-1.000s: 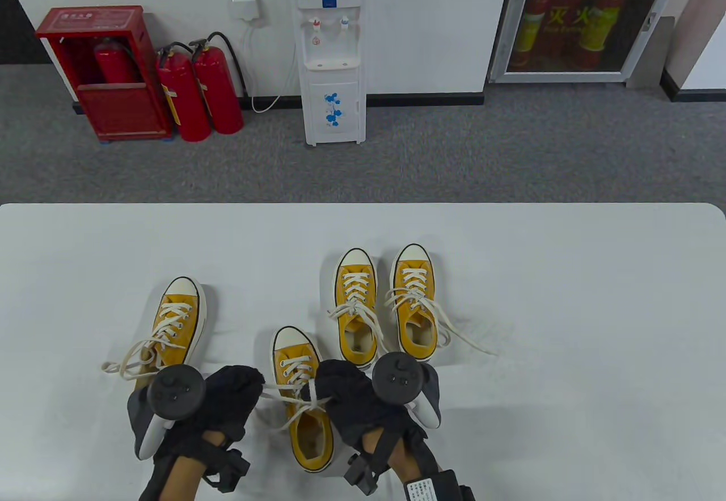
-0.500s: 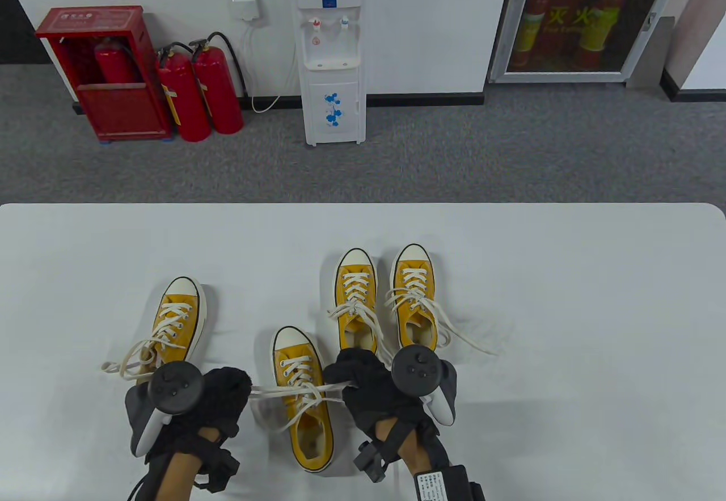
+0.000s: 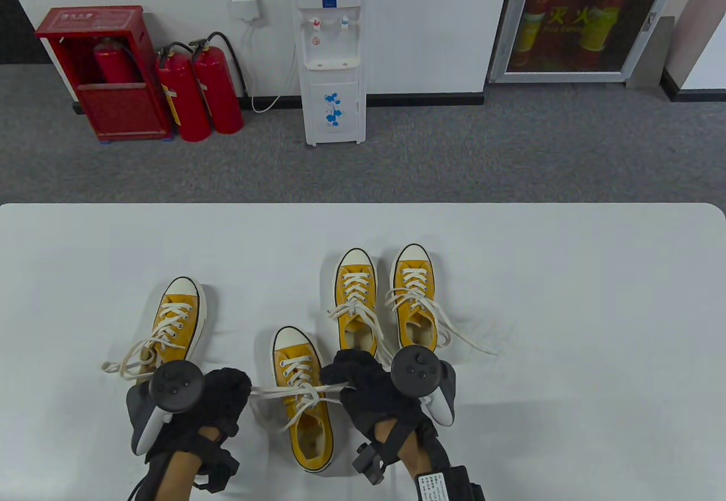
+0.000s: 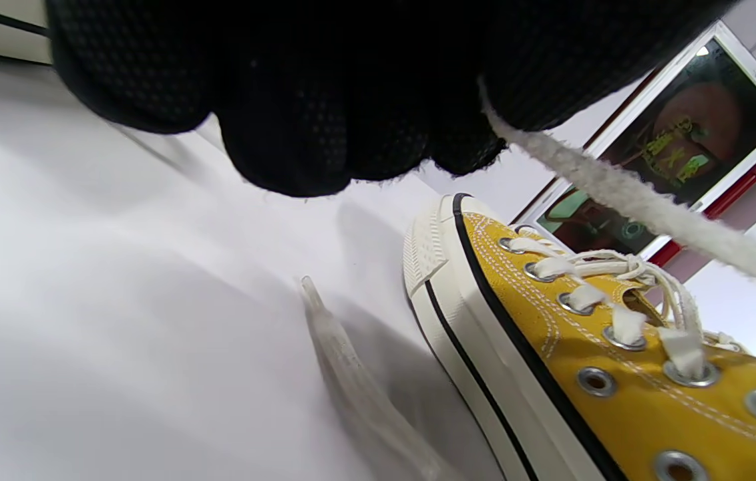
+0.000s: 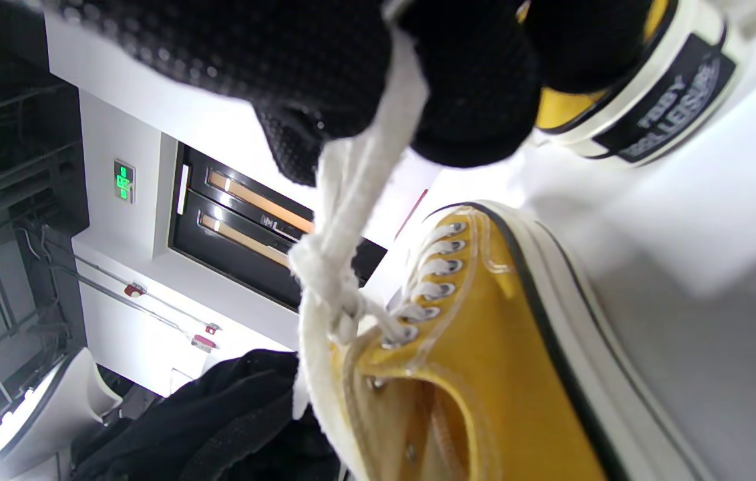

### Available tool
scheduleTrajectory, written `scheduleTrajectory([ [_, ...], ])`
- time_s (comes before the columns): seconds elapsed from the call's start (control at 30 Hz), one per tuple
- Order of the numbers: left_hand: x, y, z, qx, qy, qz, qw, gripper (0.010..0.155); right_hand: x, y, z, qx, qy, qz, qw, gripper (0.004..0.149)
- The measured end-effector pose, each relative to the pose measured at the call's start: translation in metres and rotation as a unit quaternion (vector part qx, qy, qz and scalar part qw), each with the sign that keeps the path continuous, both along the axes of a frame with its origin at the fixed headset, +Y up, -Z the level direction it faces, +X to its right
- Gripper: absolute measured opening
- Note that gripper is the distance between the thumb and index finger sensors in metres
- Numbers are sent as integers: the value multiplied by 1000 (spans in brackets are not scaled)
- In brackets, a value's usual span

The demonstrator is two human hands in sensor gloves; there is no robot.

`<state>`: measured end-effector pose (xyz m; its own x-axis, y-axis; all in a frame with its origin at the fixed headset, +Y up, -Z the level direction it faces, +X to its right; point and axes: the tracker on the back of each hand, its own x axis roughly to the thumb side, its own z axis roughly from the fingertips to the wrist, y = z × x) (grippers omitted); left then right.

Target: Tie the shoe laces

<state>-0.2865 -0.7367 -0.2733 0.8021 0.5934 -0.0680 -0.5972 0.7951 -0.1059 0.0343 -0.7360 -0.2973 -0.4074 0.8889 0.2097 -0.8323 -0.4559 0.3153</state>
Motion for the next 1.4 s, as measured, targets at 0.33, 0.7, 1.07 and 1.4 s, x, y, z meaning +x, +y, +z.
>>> scheduleTrajectory([
  [0.33,-5,6,1,-5,2,7,1000,38,7,4,-2,20,-9,55,998,49],
  [0.7,-13,5,2,-35,17,-15,999,38,25,1,-8,5,-35,146,989,52],
  [1.07,-12,6,3,-43,19,-50,998,38,34,-4,-12,-5,-53,149,987,47],
  [1.4,3,22,10,45,6,-73,996,60,18,5,-1,66,-53,164,983,55],
])
